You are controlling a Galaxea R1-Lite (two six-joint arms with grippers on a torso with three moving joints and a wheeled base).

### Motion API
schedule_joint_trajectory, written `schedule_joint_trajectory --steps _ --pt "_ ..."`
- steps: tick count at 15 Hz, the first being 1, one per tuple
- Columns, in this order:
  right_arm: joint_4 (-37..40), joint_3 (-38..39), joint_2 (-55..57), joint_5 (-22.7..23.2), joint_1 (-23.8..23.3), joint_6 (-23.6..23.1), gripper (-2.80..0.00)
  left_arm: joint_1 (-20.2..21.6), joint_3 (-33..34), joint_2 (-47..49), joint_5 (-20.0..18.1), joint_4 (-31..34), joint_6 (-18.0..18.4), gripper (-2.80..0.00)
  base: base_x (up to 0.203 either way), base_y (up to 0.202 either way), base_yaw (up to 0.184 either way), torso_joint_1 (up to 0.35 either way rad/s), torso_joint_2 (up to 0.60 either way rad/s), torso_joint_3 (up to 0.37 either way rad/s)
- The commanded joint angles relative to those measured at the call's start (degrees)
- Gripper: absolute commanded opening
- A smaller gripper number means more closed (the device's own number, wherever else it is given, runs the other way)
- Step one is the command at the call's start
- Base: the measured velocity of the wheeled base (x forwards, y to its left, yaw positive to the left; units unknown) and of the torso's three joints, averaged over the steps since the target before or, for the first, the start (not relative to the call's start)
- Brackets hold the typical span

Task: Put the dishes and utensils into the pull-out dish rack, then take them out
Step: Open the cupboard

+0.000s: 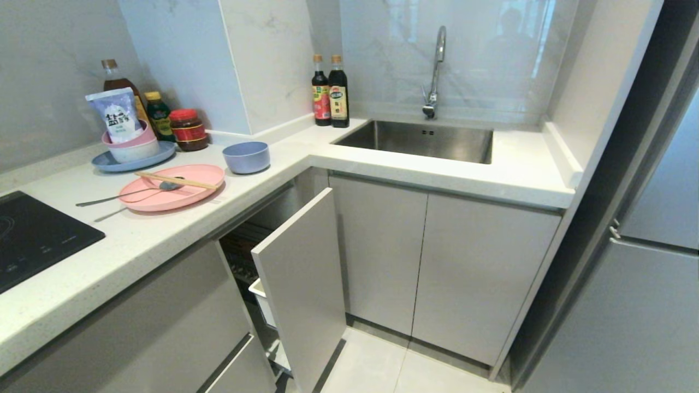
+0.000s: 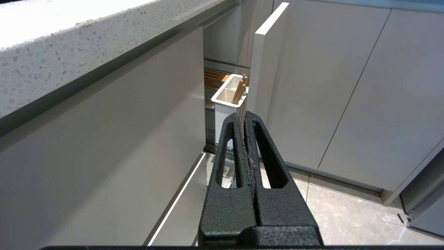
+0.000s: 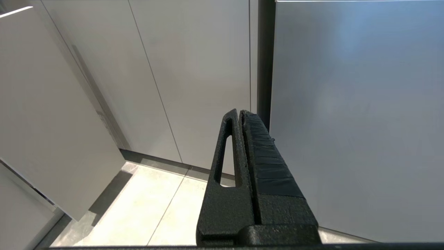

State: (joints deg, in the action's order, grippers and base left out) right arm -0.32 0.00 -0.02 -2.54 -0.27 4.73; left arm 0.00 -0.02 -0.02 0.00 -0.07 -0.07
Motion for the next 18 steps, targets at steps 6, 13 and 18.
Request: schedule_joint_trajectory --steps 6,13,18 --pt "-0.03 0.0 -0.24 -0.01 0.0 0.02 -2.8 0.0 -0.7 0.02 -0.19 -0.78 1.08 -2.8 0.0 0.0 0.0 0.0 0.0 0.0" --pt "-0.03 0.0 -0.24 -0.01 0.0 0.02 -2.8 -0.49 -50.04 13.26 -0.5 17.33 1.2 -2.8 0.0 0.0 0.0 0.0 0.0 0.0" --pt "-0.03 0.0 -0.24 -0.01 0.0 0.02 -2.8 -1.02 -77.5 43.08 -0.59 23.03 1.14 -2.8 0.0 0.0 0.0 0.0 0.0 0.0"
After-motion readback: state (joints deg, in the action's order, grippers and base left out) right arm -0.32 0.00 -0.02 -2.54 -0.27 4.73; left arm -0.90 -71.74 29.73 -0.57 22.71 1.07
